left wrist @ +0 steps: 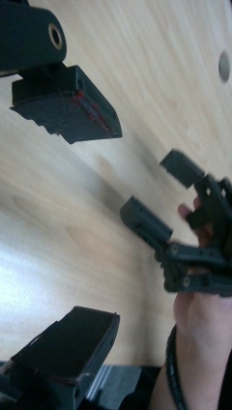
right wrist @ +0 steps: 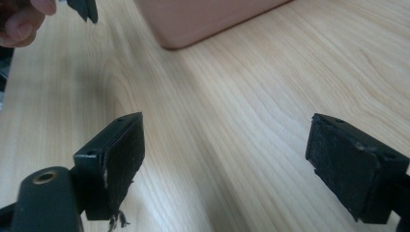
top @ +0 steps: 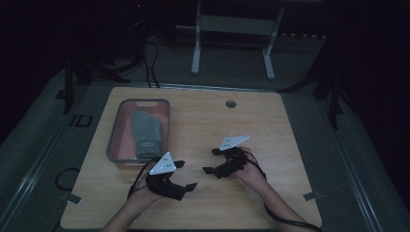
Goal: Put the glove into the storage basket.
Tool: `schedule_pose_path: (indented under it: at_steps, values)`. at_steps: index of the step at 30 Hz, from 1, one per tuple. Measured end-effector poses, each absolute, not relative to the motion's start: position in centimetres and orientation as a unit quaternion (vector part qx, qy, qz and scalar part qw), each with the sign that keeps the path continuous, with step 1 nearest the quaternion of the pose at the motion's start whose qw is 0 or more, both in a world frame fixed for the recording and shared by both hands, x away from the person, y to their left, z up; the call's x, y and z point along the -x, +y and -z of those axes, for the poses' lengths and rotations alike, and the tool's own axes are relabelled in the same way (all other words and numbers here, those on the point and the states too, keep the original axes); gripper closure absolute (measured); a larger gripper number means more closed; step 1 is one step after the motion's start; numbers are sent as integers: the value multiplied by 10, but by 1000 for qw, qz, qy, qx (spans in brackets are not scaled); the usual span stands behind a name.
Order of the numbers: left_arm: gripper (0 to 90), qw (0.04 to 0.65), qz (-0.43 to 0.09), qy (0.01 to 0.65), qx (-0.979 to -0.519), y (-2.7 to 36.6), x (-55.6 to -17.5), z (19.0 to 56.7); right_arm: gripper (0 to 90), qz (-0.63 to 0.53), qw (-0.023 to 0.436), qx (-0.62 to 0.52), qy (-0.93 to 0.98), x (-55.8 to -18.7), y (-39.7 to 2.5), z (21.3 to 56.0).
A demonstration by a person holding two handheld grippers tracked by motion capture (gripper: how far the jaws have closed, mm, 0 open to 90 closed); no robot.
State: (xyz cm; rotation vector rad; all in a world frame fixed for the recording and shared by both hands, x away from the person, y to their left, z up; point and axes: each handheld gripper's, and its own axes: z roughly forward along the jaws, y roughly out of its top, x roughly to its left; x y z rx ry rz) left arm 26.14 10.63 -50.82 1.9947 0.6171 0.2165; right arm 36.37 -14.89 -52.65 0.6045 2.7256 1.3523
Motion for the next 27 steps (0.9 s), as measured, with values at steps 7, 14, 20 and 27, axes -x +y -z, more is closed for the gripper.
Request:
schedule_pose_path:
  at_steps: [7, 14, 20, 27]
  values:
    - [130, 483, -64, 238, -840, 91, -258, 528, 135, -426, 42, -180, 886, -357, -160, 537]
    - [130, 474, -35, 229, -849, 79, -255, 545, 137, -429, 41, -177, 885, -347, -171, 548]
    - [130, 462, -29, 209, -862, 70, -251, 554, 138, -430, 60, -184, 882, -339, -187, 553]
    - [131, 469, -23, 199, -860, 69, -249, 556, 142, -440, 72, -194, 874, -336, -202, 556]
